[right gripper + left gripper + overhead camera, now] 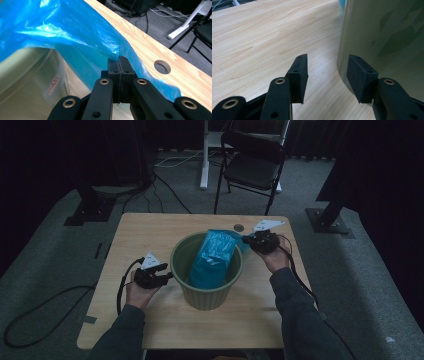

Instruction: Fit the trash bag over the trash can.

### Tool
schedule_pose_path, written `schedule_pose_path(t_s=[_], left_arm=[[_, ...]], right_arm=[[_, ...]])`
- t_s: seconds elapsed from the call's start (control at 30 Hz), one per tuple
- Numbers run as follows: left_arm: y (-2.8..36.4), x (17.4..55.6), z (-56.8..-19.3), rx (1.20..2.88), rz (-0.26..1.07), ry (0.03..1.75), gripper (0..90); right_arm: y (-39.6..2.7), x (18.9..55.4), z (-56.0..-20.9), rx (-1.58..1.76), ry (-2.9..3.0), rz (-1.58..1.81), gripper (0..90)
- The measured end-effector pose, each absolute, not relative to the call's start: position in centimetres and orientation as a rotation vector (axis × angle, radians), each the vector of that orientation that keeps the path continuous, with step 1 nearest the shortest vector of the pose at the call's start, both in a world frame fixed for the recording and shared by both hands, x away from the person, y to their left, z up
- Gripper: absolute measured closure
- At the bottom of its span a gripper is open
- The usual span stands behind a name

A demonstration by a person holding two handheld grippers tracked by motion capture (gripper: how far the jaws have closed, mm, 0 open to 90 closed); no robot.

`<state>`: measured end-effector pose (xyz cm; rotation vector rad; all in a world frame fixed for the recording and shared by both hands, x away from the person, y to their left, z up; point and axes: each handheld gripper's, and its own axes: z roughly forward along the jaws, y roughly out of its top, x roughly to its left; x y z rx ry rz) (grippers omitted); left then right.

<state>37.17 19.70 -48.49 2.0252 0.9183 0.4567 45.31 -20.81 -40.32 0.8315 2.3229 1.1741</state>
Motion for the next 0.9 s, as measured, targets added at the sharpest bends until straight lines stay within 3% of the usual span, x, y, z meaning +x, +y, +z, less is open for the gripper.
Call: schedule_pose_path(t_s=[0.47,0.9], left_arm=[[19.3,37.0,-48.2,2.015,0.458,0.902,51.6],[18.9,36.9,-47.9,2.004,0.451,0.888,52.0]], right_arm=[[-23.2,41.4,-37.5,0.813,2.298,1.265,90.0],[-22.3,38.8,-35.1,0.702,2.302,1.367,90.0]])
